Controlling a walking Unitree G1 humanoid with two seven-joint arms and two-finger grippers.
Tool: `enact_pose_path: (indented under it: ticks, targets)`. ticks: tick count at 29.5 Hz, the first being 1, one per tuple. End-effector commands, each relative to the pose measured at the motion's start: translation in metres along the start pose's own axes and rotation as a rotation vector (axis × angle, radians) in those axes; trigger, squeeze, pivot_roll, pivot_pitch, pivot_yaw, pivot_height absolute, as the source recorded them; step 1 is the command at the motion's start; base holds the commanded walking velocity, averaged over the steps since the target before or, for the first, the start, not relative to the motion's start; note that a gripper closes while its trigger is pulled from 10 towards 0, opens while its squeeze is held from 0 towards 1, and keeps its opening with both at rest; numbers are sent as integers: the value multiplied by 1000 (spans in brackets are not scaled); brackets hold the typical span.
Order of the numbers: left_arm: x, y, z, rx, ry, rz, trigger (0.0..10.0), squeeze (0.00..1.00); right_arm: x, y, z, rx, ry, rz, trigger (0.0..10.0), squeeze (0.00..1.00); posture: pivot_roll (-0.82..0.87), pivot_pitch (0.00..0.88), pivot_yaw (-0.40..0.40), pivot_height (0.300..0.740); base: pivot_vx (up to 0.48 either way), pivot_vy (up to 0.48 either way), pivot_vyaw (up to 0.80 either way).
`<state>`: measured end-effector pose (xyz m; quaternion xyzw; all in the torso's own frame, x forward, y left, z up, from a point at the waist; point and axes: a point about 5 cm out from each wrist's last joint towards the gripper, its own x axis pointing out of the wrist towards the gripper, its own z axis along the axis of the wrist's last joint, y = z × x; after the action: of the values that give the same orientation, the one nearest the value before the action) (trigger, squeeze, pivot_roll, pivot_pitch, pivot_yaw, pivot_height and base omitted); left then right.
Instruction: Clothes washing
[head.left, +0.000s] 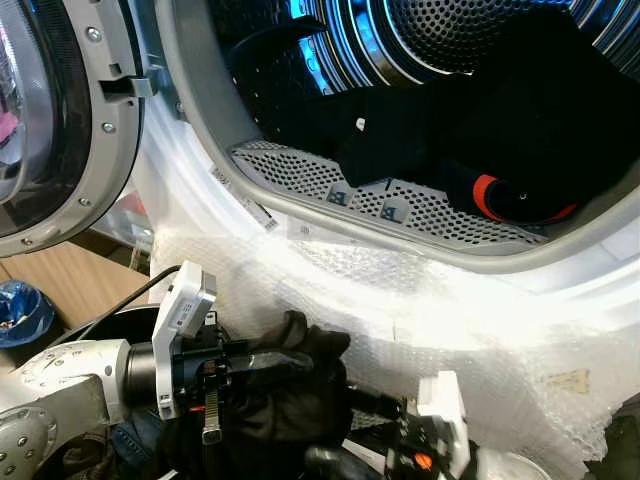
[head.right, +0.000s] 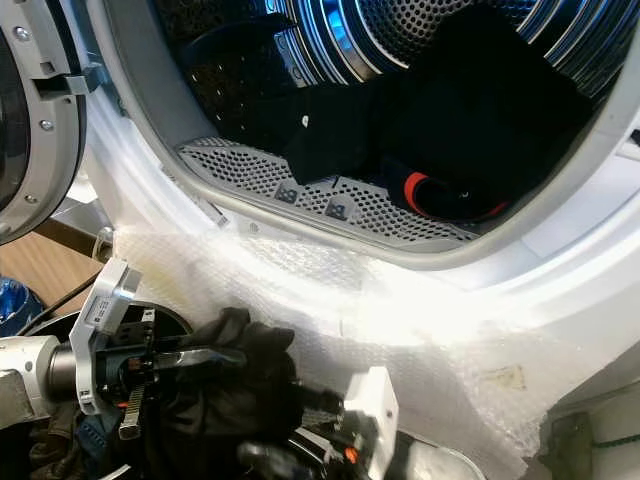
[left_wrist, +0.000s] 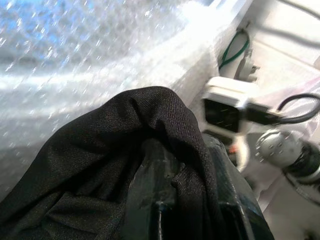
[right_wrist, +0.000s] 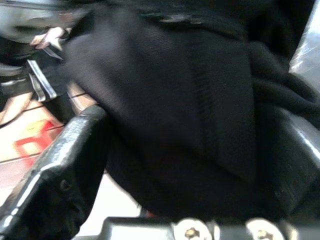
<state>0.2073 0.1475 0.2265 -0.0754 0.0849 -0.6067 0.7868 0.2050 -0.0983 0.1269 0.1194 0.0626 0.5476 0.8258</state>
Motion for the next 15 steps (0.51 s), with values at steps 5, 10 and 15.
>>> enact_pose_path:
  ticks: [5,10,15]
  targets:
    - [8,0,7,17,-39,-5,0,0,10,-5,-2,9,22,-95,10000,0,55,64,-25,740,0,0,0]
    - [12,2,12,26,-71,18,0,0,12,10,-4,35,46,13,10000,0,58,65,-25,740,0,0,0]
    - [17,5,16,29,-104,42,0,0,12,23,-5,62,68,125,10000,0,57,62,-25,740,0,0,0]
